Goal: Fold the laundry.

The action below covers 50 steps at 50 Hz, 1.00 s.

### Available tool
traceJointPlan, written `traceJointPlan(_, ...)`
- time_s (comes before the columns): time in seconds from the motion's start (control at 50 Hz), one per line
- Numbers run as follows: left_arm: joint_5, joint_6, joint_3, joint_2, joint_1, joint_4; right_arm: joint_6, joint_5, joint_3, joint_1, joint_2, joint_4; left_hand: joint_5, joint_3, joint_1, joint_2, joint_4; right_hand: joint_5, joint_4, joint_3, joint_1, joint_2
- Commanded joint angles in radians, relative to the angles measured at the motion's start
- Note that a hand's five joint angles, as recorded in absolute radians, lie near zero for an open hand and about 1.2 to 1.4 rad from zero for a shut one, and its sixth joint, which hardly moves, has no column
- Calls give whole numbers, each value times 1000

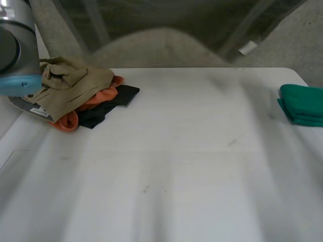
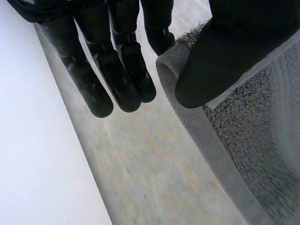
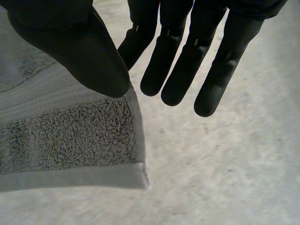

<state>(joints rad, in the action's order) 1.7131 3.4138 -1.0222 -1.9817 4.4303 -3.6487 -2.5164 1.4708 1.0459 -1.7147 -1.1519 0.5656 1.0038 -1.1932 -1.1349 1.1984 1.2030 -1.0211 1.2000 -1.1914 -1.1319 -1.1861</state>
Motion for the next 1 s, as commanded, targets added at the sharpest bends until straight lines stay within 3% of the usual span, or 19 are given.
traceJointPlan(0.02, -6, -2, -177, -9, -2, 79, -2, -58, 101, 1, 23, -73, 218, -203, -261, 198, 193, -201, 196, -205, -264, -210)
traceJointPlan(0.26, -62, 7, -564, 13, 1, 177, -35, -155, 446, 29, 31, -147, 218, -203, -261, 198, 193, -201, 196, -205, -264, -210)
traceJointPlan(0.36, -131, 28, -737, 153, 8, 248, 17, -193, 566, 99, -32, -274, 218, -203, -261, 198, 193, -201, 196, -205, -264, -210)
traceJointPlan(0.44, -182, 103, -860, 288, 20, 373, 100, -208, 631, 159, -199, -485, 218, -203, -261, 198, 193, -201, 196, -205, -264, -210)
traceJointPlan(0.5, -207, 189, -950, 420, 47, 519, 229, -213, 649, 246, -317, -771, 218, -203, -261, 198, 193, -201, 196, -205, -264, -210)
traceJointPlan(0.58, -249, 323, -1028, 555, 76, 697, 376, -216, 660, 291, -374, -996, 218, -203, -261, 198, 193, -201, 196, -205, -264, -210)
traceJointPlan(0.62, -260, 341, -1038, 570, 81, 717, 439, -216, 661, 294, -382, -1067, 218, -203, -261, 198, 193, -201, 196, -205, -264, -210)
traceJointPlan(0.68, -283, 349, -1036, 578, 99, 719, 462, -218, 658, 290, -382, -1054, 218, -203, -261, 198, 193, -201, 196, -205, -264, -210)
traceJointPlan(0.74, -294, 348, -1020, 560, 118, 681, 430, -216, 649, 279, -349, -925, 218, -203, -261, 198, 193, -201, 196, -205, -264, -210)
traceJointPlan(0.88, -267, 325, -885, 324, 70, 487, 328, -196, 545, 129, -131, -681, 218, -203, -261, 198, 193, -201, 196, -205, -264, -210)
traceJointPlan(1.0, -129, 256, -698, 105, 41, 414, 297, -129, 384, 26, 59, -503, 218, -203, -261, 198, 193, -201, 196, -205, -264, -210)
